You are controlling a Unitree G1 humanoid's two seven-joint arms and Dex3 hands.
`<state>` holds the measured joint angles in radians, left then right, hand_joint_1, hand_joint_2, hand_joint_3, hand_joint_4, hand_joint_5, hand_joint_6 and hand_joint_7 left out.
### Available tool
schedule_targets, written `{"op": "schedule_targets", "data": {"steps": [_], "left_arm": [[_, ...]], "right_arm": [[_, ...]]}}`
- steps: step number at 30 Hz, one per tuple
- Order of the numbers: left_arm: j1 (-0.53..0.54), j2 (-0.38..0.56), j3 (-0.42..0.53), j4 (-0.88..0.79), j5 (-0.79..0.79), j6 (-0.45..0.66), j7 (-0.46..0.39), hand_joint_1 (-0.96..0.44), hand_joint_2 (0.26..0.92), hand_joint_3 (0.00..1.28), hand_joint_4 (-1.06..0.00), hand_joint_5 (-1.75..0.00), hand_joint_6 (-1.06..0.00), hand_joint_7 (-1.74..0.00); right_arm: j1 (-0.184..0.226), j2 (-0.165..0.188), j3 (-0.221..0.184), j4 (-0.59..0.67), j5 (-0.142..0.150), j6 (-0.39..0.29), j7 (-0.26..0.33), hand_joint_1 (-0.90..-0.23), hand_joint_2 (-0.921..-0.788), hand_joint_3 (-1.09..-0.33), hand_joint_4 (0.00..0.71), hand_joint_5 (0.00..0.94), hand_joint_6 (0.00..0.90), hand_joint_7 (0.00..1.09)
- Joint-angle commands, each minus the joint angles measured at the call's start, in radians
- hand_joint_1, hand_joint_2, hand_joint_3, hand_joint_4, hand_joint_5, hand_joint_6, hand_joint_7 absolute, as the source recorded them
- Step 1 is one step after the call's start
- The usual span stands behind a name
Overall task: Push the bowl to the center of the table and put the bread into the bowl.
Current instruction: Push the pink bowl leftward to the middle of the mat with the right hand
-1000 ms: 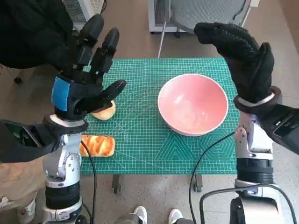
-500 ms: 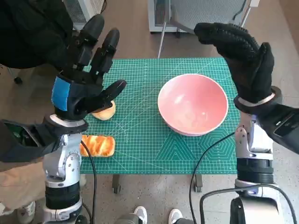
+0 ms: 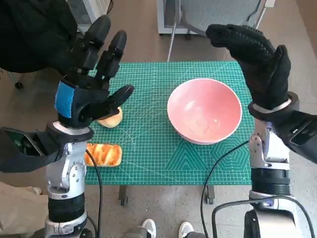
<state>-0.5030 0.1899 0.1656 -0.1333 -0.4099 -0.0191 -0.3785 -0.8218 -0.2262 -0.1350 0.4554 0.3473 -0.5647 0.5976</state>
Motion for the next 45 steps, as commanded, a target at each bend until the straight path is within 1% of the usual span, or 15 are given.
{"op": "schedule_targets", "data": {"steps": [1, 4, 6, 9, 10, 12, 16, 19, 21, 22, 25, 31, 35, 40, 45], "left_arm": [[0.015, 0.002, 0.003, 0.004, -0.007, 0.000, -0.003, -0.17, 0.921, 0.36, -0.09, -0.01, 0.00, -0.34], [0.015, 0.002, 0.005, 0.016, -0.006, -0.007, -0.007, -0.17, 0.921, 0.35, -0.09, -0.01, 0.00, -0.35], [0.016, 0.002, 0.005, 0.016, -0.006, -0.007, -0.007, -0.17, 0.921, 0.35, -0.09, 0.00, 0.00, -0.35], [0.015, 0.002, 0.005, 0.017, -0.005, -0.008, -0.007, -0.17, 0.921, 0.36, -0.09, 0.00, 0.00, -0.35], [0.015, 0.002, 0.005, 0.017, -0.006, -0.007, -0.007, -0.17, 0.921, 0.36, -0.09, 0.00, 0.00, -0.35], [0.015, 0.003, 0.005, 0.017, -0.007, -0.007, -0.008, -0.17, 0.921, 0.36, -0.09, 0.00, 0.00, -0.35], [0.014, 0.003, 0.006, 0.012, -0.009, -0.003, -0.007, -0.17, 0.921, 0.36, -0.09, 0.00, 0.00, -0.35], [0.017, 0.004, 0.006, 0.011, -0.011, -0.003, -0.009, -0.17, 0.920, 0.36, -0.09, 0.00, 0.00, -0.35], [0.018, 0.004, 0.006, 0.009, -0.011, -0.003, -0.009, -0.17, 0.921, 0.36, -0.09, 0.00, 0.00, -0.35], [0.019, 0.004, 0.006, 0.004, -0.012, -0.001, -0.009, -0.17, 0.921, 0.36, -0.09, 0.00, 0.00, -0.35], [0.021, 0.005, 0.007, -0.005, -0.013, 0.003, -0.008, -0.17, 0.921, 0.36, -0.09, 0.00, 0.00, -0.35], [0.026, 0.008, 0.009, -0.010, -0.014, 0.004, -0.008, -0.17, 0.921, 0.37, -0.09, 0.00, 0.00, -0.34], [0.028, 0.009, 0.010, -0.012, -0.014, 0.004, -0.008, -0.16, 0.921, 0.37, -0.09, 0.00, 0.00, -0.34], [0.034, 0.011, 0.011, -0.019, -0.013, 0.005, -0.008, -0.17, 0.920, 0.37, -0.09, 0.00, 0.00, -0.34], [0.042, 0.014, 0.011, -0.033, -0.010, 0.008, -0.005, -0.18, 0.920, 0.38, -0.09, 0.00, 0.00, -0.33]], "right_arm": [[0.016, -0.008, -0.004, 0.021, -0.009, 0.006, 0.009, -0.691, -0.921, -0.953, 0.213, 0.000, 0.308, 0.01], [0.001, -0.018, -0.017, 0.071, -0.004, -0.012, 0.020, -0.691, -0.921, -0.954, 0.210, 0.000, 0.307, 0.01], [-0.026, -0.028, -0.034, 0.152, 0.000, -0.036, 0.036, -0.691, -0.921, -0.954, 0.208, 0.000, 0.304, 0.01], [-0.045, -0.031, -0.043, 0.202, 0.003, -0.058, 0.051, -0.691, -0.921, -0.955, 0.207, 0.000, 0.301, 0.00], [-0.073, -0.038, -0.059, 0.292, 0.000, -0.076, 0.052, -0.691, -0.921, -0.955, 0.207, 0.000, 0.301, 0.00], [-0.111, -0.047, -0.081, 0.411, -0.003, -0.103, 0.056, -0.692, -0.921, -0.958, 0.194, 0.000, 0.288, 0.00], [-0.150, -0.048, -0.110, 0.550, -0.014, -0.132, 0.020, -0.694, -0.921, -0.963, 0.178, 0.000, 0.275, 0.00], [-0.171, -0.046, -0.125, 0.630, -0.032, -0.144, -0.040, -0.694, -0.921, -0.964, 0.178, 0.001, 0.278, 0.00], [-0.182, -0.045, -0.130, 0.663, -0.039, -0.151, -0.059, -0.694, -0.921, -0.966, 0.181, 0.004, 0.286, 0.01], [-0.187, -0.046, -0.134, 0.688, -0.047, -0.147, -0.087, -0.696, -0.921, -0.967, 0.185, 0.006, 0.292, 0.01], [-0.197, -0.047, -0.144, 0.735, -0.066, -0.140, -0.136, -0.701, -0.921, -0.970, 0.194, 0.010, 0.307, 0.02], [-0.201, -0.046, -0.159, 0.794, -0.085, -0.104, -0.196, -0.729, -0.921, -0.967, 0.224, 0.021, 0.345, 0.04], [-0.197, -0.046, -0.163, 0.813, -0.102, -0.084, -0.216, -0.732, -0.921, -0.967, 0.235, 0.023, 0.357, 0.05], [-0.186, -0.049, -0.161, 0.826, -0.120, -0.063, -0.231, -0.706, -0.921, -0.988, 0.230, 0.014, 0.353, 0.05], [-0.172, -0.059, -0.162, 0.845, -0.145, -0.015, -0.244, -0.711, -0.921, -0.991, 0.225, 0.009, 0.349, 0.04]]}}
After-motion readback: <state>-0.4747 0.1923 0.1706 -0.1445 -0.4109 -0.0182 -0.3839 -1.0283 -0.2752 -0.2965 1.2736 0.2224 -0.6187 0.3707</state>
